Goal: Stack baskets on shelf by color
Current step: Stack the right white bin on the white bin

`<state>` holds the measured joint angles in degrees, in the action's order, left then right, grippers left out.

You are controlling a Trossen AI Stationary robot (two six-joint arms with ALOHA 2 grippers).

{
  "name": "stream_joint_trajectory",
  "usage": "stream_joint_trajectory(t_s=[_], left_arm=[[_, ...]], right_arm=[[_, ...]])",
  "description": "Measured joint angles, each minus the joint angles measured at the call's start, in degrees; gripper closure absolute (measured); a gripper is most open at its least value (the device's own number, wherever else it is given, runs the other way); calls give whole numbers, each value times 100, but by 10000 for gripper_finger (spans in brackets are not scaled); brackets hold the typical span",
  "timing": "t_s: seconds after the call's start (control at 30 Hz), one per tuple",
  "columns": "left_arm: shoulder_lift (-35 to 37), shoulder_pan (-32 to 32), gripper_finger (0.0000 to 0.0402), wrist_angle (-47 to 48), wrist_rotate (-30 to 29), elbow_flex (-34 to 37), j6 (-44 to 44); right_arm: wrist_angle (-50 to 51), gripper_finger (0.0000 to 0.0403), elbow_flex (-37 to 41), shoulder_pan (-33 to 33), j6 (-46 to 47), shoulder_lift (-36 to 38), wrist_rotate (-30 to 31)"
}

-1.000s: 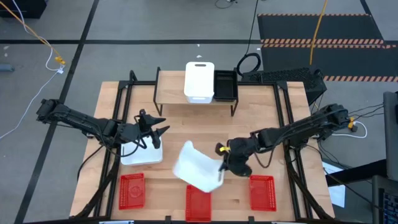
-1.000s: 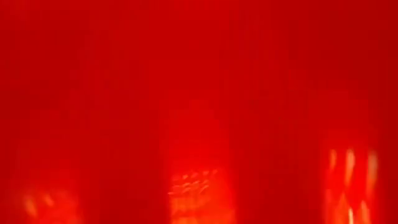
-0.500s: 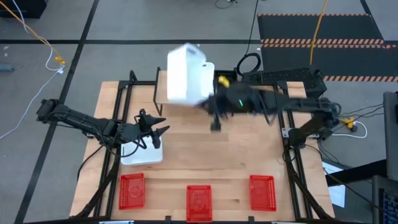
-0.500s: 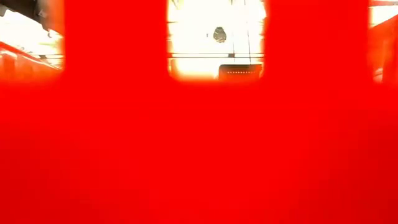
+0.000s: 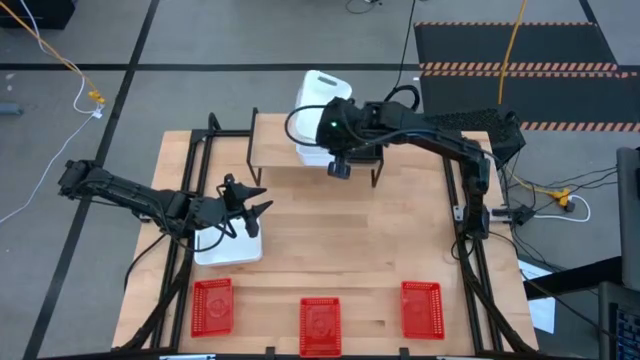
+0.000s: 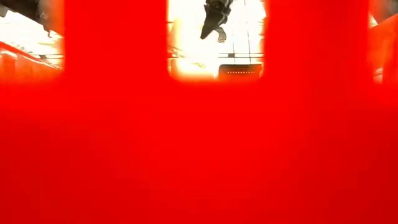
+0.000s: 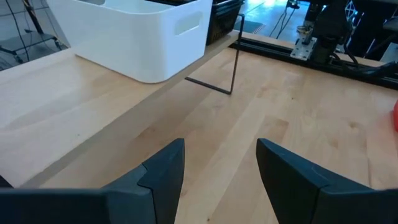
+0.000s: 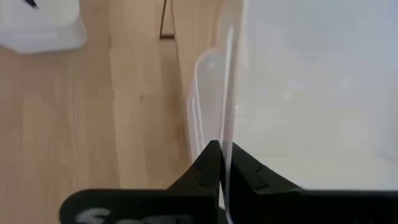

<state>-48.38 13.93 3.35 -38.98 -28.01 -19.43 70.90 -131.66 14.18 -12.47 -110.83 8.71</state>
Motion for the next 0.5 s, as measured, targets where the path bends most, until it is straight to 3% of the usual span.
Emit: stream_joint_trajectory(t_s=[0.5], left_arm=[[0, -2, 202, -6, 2, 0, -58]], right_arm=[[595, 395, -6, 37, -321, 11, -135]])
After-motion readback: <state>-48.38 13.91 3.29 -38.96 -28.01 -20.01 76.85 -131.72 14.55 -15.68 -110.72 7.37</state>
